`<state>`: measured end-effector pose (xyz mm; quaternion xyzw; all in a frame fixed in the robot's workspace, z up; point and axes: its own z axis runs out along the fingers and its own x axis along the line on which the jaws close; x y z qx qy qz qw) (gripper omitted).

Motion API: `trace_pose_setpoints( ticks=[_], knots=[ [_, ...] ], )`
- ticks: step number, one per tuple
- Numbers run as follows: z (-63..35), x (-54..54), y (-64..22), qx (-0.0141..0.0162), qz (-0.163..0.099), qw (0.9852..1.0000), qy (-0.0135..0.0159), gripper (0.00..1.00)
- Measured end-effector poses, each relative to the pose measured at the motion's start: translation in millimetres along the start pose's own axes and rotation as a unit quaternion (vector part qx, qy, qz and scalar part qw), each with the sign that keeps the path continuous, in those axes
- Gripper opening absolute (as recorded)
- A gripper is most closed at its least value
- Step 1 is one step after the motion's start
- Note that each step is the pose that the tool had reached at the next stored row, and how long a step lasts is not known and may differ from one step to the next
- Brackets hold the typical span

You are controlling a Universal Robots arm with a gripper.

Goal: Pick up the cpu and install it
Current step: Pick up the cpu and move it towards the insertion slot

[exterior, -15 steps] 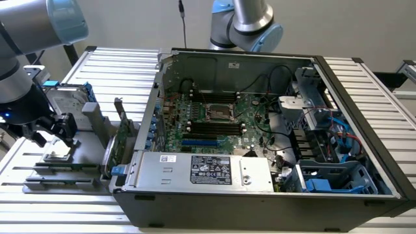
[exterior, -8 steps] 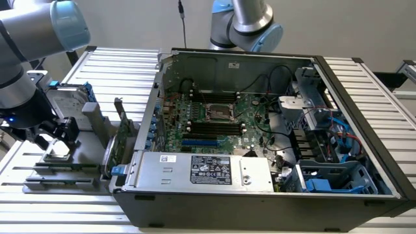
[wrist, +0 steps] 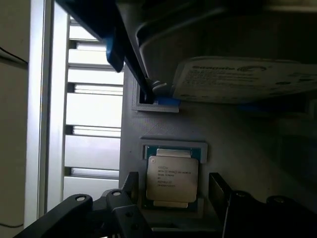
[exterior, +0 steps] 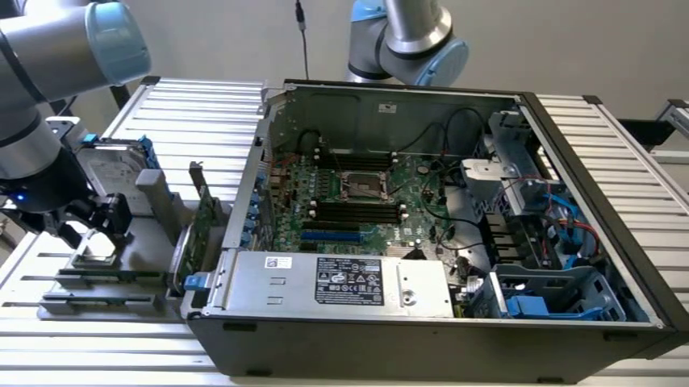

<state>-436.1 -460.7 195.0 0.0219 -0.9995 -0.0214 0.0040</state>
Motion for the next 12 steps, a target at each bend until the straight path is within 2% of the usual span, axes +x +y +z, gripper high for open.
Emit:
trace_pose_setpoints(
  ticks=[5, 12],
  knots=[
    [0.7, -0.2, 2.6, 0.0137, 0.000, 0.9999, 0.0006, 0.68],
    [2.7, -0.3, 3.1, 0.0144, 0.012, 0.9998, 0.0004, 0.68]
  ],
)
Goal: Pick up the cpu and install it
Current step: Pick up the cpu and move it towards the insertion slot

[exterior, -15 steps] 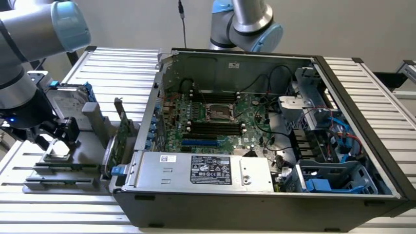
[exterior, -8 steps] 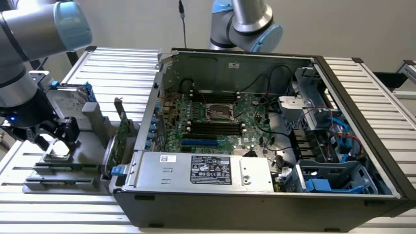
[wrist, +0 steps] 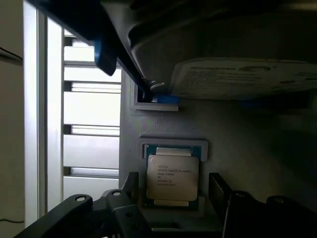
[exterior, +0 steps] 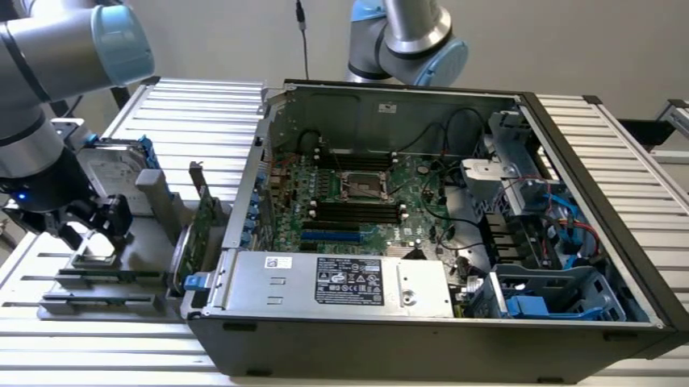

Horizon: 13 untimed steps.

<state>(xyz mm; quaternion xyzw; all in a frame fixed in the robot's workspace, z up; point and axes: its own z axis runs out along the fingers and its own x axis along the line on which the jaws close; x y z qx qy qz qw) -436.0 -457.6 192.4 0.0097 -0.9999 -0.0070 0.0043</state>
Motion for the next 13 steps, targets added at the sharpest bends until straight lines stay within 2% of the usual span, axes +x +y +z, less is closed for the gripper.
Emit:
trace_pose_setpoints(
  ticks=[13],
  knots=[
    [3.9, 0.0, 0.1, -0.0001, 0.012, 0.9999, -0.0002, 0.68]
  ],
)
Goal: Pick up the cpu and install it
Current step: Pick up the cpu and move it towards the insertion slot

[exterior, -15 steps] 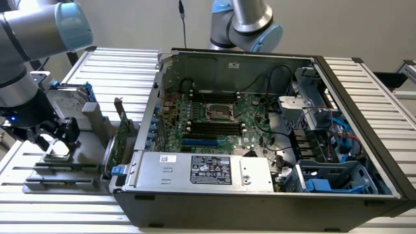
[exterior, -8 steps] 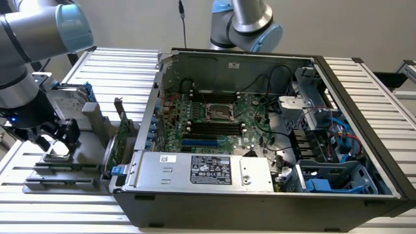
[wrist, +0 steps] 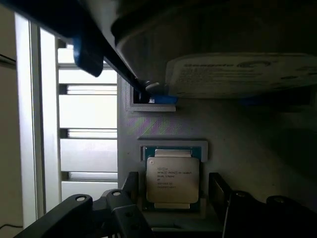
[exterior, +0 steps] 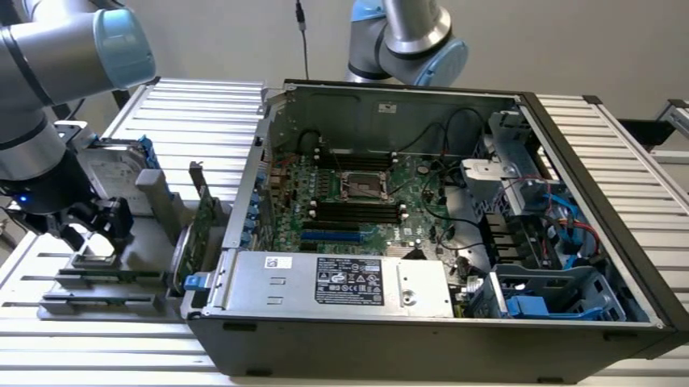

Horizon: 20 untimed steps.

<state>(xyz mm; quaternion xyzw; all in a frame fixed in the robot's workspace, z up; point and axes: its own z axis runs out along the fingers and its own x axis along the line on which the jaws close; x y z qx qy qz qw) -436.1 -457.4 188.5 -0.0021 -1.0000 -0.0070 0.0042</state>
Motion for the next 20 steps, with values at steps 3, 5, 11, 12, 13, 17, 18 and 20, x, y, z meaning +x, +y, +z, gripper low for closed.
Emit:
trace_pose_setpoints(
  ticks=[3, 5, 11, 12, 13, 17, 18, 20],
  knots=[
    [0.4, 0.0, 0.1, 0.0000, 0.001, 1.0000, 0.0000, 0.68],
    [0.8, 0.1, 0.2, -0.0001, 0.001, 1.0000, -0.0001, 0.68],
    [1.2, 0.8, 0.7, -0.0002, 0.001, 1.0000, -0.0001, 0.68],
    [1.2, 0.9, 0.7, -0.0002, 0.001, 1.0000, 0.0000, 0.68],
    [1.3, 1.1, 0.7, -0.0003, 0.001, 1.0000, -0.0001, 0.68],
    [1.9, 1.2, 0.7, -0.0007, 0.001, 1.0000, 0.0000, 0.68],
    [2.1, 1.2, 0.8, -0.0009, 0.001, 1.0000, 0.0000, 0.68],
    [2.7, 1.2, 0.8, -0.0013, 0.001, 1.0000, 0.0000, 0.68]
  ],
)
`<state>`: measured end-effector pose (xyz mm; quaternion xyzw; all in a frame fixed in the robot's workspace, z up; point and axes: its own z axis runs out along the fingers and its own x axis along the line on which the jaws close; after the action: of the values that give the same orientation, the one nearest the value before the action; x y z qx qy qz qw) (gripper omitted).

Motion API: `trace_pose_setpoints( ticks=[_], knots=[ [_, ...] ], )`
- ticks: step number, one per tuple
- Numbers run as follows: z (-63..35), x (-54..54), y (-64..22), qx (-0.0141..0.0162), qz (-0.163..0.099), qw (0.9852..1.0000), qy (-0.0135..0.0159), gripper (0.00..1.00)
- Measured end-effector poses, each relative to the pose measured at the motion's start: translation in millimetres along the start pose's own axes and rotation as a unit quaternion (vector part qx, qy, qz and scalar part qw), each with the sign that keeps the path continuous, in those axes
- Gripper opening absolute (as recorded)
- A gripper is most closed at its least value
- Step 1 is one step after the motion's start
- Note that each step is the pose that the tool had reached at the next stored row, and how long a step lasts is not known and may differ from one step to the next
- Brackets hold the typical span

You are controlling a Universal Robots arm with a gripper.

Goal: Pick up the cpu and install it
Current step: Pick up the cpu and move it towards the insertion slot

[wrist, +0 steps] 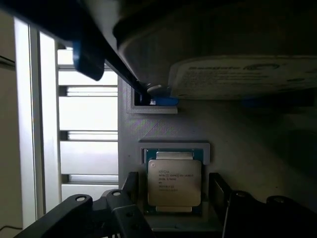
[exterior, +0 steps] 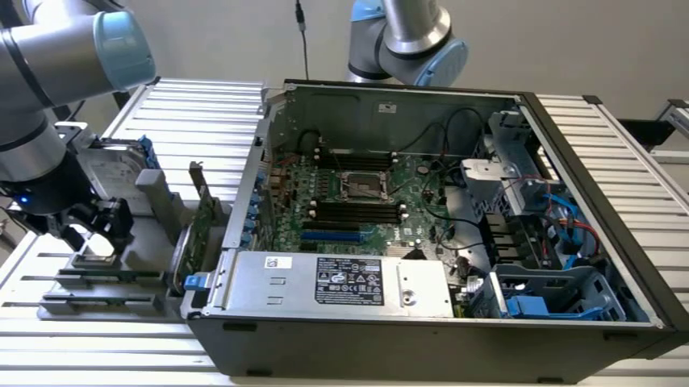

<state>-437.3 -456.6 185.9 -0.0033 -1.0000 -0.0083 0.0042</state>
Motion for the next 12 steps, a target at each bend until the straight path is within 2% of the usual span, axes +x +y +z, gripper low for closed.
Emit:
trace_pose_setpoints(
  ticks=[12],
  knots=[
    [0.6, -0.2, 0.0, -0.0004, 0.000, 1.0000, 0.0000, 0.66]
  ],
)
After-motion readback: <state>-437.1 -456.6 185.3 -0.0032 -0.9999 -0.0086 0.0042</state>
